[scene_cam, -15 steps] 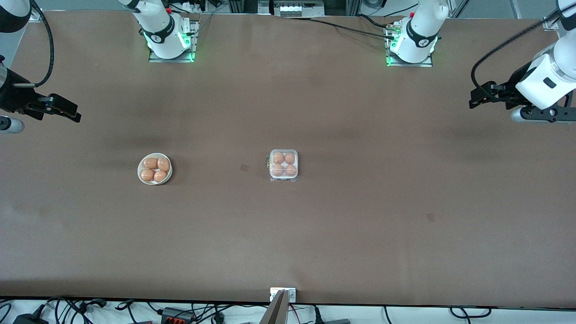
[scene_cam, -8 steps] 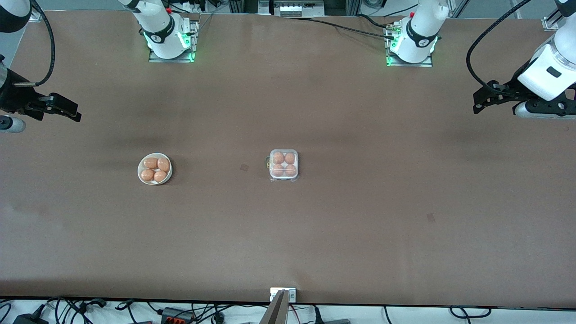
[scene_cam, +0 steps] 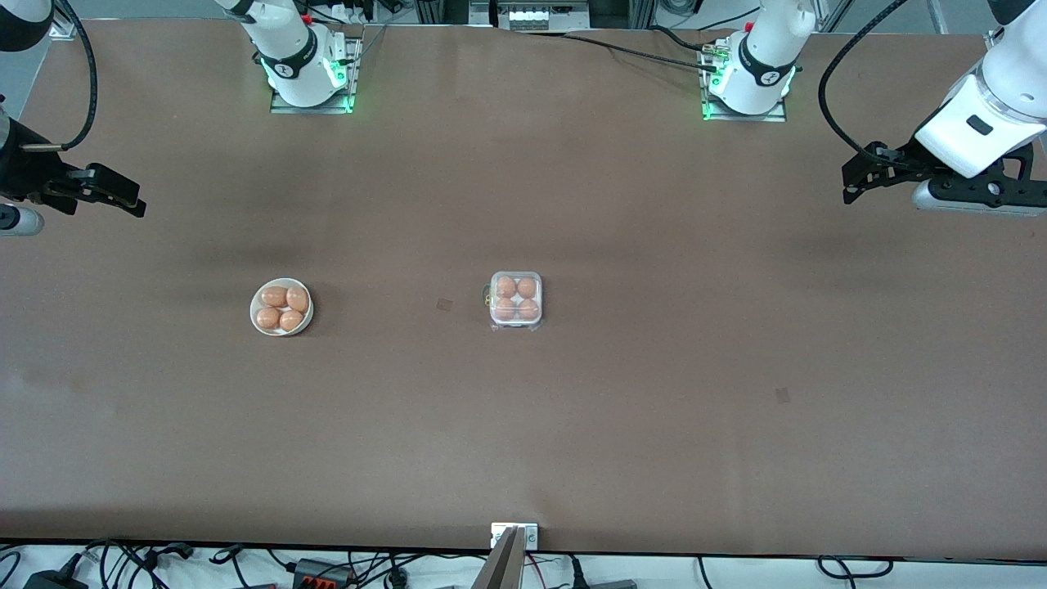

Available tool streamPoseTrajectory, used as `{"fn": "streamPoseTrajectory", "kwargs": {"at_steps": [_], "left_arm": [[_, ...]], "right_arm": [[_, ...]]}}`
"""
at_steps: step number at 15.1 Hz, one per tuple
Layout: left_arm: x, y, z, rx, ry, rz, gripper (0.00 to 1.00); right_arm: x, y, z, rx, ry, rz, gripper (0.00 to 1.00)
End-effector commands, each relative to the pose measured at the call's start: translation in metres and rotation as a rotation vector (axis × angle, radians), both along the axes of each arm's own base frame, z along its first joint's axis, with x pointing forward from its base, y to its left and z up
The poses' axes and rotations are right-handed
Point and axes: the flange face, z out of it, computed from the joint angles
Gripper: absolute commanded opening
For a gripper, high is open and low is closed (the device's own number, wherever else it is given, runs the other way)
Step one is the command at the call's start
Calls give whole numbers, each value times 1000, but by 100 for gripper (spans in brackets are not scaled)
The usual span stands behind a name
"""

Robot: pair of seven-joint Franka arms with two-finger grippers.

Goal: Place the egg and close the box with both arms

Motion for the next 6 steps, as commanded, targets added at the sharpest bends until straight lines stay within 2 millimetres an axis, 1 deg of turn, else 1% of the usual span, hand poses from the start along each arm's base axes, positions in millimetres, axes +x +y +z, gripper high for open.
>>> {"fn": "streamPoseTrajectory", "kwargs": {"at_steps": [1,3,6], "left_arm": [[0,0,12,15,8,-13,100],[0,-8,14,18,11,-31,100],[-1,-9,13,20,21,-34,100]], "right_arm": [[-3,-1,10,-8,-14,12,100],[-3,-1,11,-8,-14,12,100],[-4,0,10,-9,-7,13,100]]}}
